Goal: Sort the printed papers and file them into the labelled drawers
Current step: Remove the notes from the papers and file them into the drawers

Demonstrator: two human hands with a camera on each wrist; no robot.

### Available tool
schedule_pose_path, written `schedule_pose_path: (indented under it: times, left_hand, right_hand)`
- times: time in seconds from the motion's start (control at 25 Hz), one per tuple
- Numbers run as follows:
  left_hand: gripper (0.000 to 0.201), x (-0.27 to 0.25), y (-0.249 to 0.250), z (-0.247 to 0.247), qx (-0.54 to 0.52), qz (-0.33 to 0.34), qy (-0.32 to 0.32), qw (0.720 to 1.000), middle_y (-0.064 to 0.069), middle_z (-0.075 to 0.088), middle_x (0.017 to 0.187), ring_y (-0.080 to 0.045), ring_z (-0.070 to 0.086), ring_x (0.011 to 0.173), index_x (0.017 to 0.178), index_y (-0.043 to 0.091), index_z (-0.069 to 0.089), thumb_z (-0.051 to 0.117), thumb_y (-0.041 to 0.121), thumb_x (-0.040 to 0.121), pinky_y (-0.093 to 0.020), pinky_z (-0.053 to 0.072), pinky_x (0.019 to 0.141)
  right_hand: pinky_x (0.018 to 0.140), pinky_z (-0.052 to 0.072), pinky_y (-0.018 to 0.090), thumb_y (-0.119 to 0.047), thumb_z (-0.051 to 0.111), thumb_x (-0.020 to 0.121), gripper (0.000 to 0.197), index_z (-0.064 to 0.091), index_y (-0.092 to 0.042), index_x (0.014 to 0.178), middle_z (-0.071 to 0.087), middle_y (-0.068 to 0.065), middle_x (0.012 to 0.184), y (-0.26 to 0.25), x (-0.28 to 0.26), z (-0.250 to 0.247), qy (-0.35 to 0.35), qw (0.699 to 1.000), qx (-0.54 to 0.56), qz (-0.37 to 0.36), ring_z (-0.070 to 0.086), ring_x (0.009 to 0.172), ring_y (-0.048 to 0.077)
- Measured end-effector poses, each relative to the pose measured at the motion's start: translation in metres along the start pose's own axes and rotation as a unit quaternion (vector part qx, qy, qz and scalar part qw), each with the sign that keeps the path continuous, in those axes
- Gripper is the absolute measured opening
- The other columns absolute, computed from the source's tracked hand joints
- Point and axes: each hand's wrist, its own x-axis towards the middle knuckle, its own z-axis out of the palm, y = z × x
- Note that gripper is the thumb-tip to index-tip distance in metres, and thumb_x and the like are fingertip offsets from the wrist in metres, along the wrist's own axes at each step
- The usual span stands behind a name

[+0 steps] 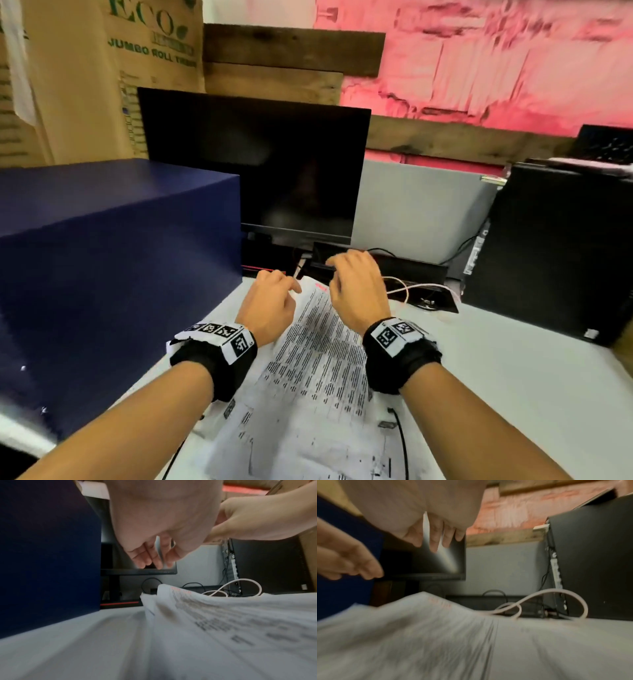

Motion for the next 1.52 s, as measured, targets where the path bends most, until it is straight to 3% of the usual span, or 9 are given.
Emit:
schedule_pose_path:
  times: [0.2, 0.28, 0.68, 0.88, 1.04, 1.12, 1.24, 1.4, 1.52]
  left_hand:
    - [0.045, 0.008, -0.021, 0.037, 0.011, -0.143, -0.111, 0.983, -0.004, 0.048, 0.136, -0.022, 0.03, 0.131, 0.141, 0.014, 0.041, 0.042, 0.025, 0.097, -0.033, 0.034, 0.108]
    - [0.048, 0.009, -0.025, 0.042, -0.008, -0.166, -0.142, 0.976, -0.006, 0.048, 0.137, -0.023, 0.029, 0.133, 0.144, 0.012, 0.039, 0.043, 0.026, 0.098, -0.036, 0.035, 0.108]
    - [0.067, 0.008, -0.034, 0.051, -0.036, -0.169, -0.221, 0.96, -0.006, 0.043, 0.141, -0.023, 0.036, 0.133, 0.15, 0.025, 0.022, 0.054, 0.031, 0.092, -0.036, 0.036, 0.11]
    - [0.06, 0.009, -0.031, 0.046, -0.102, -0.15, -0.141, 0.973, 0.009, 0.057, 0.116, -0.01, 0.041, 0.115, 0.143, 0.026, 0.036, 0.06, 0.022, 0.088, -0.024, 0.037, 0.101]
    - [0.029, 0.008, -0.023, 0.036, -0.094, -0.089, -0.147, 0.981, 0.012, 0.056, 0.078, -0.009, 0.051, 0.079, 0.111, 0.024, 0.066, 0.056, 0.008, 0.089, -0.011, 0.04, 0.07]
    - [0.028, 0.007, -0.019, 0.032, -0.098, -0.081, -0.156, 0.98, 0.012, 0.054, 0.073, -0.005, 0.05, 0.069, 0.09, 0.023, 0.07, 0.053, 0.0, 0.087, -0.007, 0.038, 0.059]
    - [0.035, 0.007, -0.017, 0.031, -0.126, -0.091, -0.178, 0.972, 0.012, 0.06, 0.08, -0.003, 0.054, 0.076, 0.077, 0.024, 0.068, 0.053, -0.007, 0.083, -0.006, 0.041, 0.063]
    - [0.052, 0.007, -0.019, 0.031, -0.102, -0.113, -0.206, 0.967, 0.007, 0.066, 0.095, -0.007, 0.057, 0.094, 0.06, 0.025, 0.071, 0.041, -0.012, 0.079, -0.016, 0.04, 0.085]
    - [0.041, 0.006, -0.02, 0.031, -0.101, -0.115, -0.198, 0.968, 0.006, 0.066, 0.086, -0.006, 0.058, 0.076, 0.065, 0.02, 0.07, 0.045, -0.006, 0.084, -0.01, 0.043, 0.066]
  right_hand:
    - [0.1, 0.042, 0.04, -0.019, 0.045, 0.094, 0.034, 0.051, -0.013, 0.128, 0.054, 0.011, 0.125, 0.002, -0.033, 0.049, -0.345, 0.938, 0.019, 0.037, 0.048, 0.119, 0.03]
    - [0.097, 0.045, 0.043, -0.023, 0.044, 0.096, 0.036, 0.046, -0.014, 0.13, 0.05, 0.011, 0.13, 0.004, -0.036, 0.052, -0.4, 0.915, 0.039, 0.045, 0.047, 0.121, 0.03]
    - [0.096, 0.047, 0.036, -0.023, 0.055, 0.086, 0.037, 0.054, -0.025, 0.123, 0.055, 0.008, 0.126, 0.001, -0.033, 0.044, -0.42, 0.895, 0.123, 0.081, 0.054, 0.113, 0.026]
    - [0.09, 0.048, 0.035, -0.027, 0.055, 0.089, 0.031, 0.054, -0.025, 0.119, 0.055, 0.007, 0.12, -0.001, -0.034, 0.042, -0.421, 0.896, 0.111, 0.091, 0.056, 0.108, 0.026]
    - [0.083, 0.052, 0.039, -0.019, 0.052, 0.091, 0.019, 0.054, -0.014, 0.11, 0.061, 0.007, 0.108, -0.006, -0.031, 0.043, -0.302, 0.937, 0.092, 0.146, 0.06, 0.099, 0.027]
    - [0.083, 0.05, 0.039, -0.015, 0.057, 0.089, 0.034, 0.044, -0.012, 0.12, 0.056, 0.009, 0.114, -0.004, -0.027, 0.042, -0.217, 0.945, 0.075, 0.233, 0.056, 0.103, 0.029]
    - [0.091, 0.046, 0.038, -0.009, 0.064, 0.083, 0.065, 0.03, -0.018, 0.138, 0.043, 0.012, 0.124, 0.005, -0.028, 0.042, -0.185, 0.936, 0.067, 0.292, 0.048, 0.112, 0.032]
    - [0.105, 0.034, 0.034, -0.011, 0.06, 0.088, 0.042, 0.057, -0.022, 0.128, 0.042, 0.011, 0.128, 0.01, -0.03, 0.05, -0.22, 0.948, 0.027, 0.23, 0.036, 0.124, 0.03]
    - [0.108, 0.031, 0.034, -0.016, 0.06, 0.091, 0.032, 0.066, -0.027, 0.12, 0.047, 0.007, 0.124, 0.015, -0.031, 0.058, -0.191, 0.955, 0.021, 0.224, 0.035, 0.124, 0.027]
